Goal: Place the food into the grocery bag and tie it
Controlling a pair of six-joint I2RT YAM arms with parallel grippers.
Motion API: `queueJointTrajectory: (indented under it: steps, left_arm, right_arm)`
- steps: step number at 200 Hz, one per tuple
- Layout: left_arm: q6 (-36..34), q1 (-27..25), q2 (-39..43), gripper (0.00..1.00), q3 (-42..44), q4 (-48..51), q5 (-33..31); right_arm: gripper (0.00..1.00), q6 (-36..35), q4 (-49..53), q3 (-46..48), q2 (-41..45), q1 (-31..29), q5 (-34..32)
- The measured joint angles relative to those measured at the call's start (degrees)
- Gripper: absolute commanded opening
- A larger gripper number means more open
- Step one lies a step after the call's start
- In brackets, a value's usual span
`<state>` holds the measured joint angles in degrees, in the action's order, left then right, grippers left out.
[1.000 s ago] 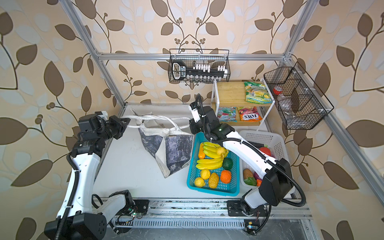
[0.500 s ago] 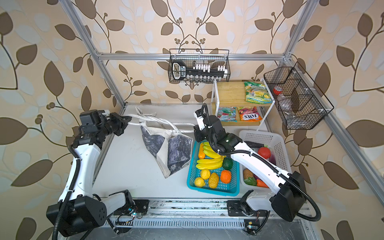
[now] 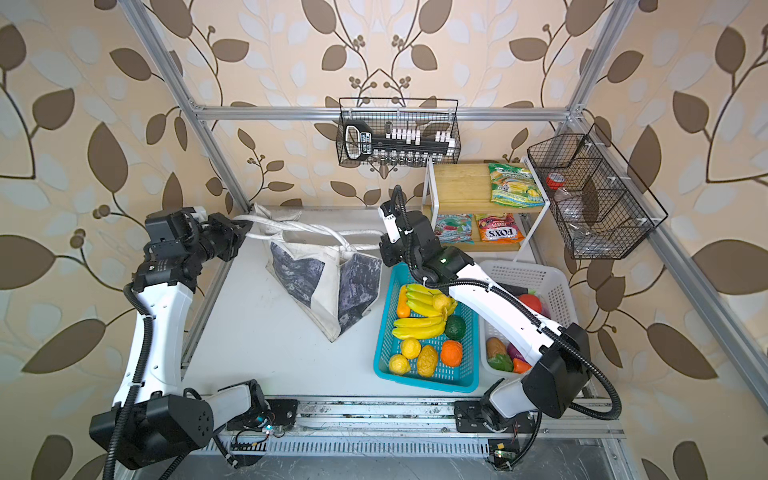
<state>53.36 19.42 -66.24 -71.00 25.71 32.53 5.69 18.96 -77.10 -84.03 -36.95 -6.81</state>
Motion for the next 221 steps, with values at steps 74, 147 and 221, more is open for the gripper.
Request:
queueJointTrajectory:
  steps: [74,147,221]
  left_arm:
    - [-1.2,0.3,2.9,0.00,6.7,0.3,-1.0]
    - [-0.6,2.3,1.5,0.00,9.2,-3.4,3.3]
    - [-0.6,3.3,3.0,0.00,14.1,-6.1,2.5]
  right_arm:
    - [0.00,1.4,-7.0,12.8,3.2,0.7,4.1]
    - [0.00,1.7,-3.1,4.8,1.0,2.2,4.9]
    - [0.00,0.6,1.3,0.0,-4.4,1.3,1.9]
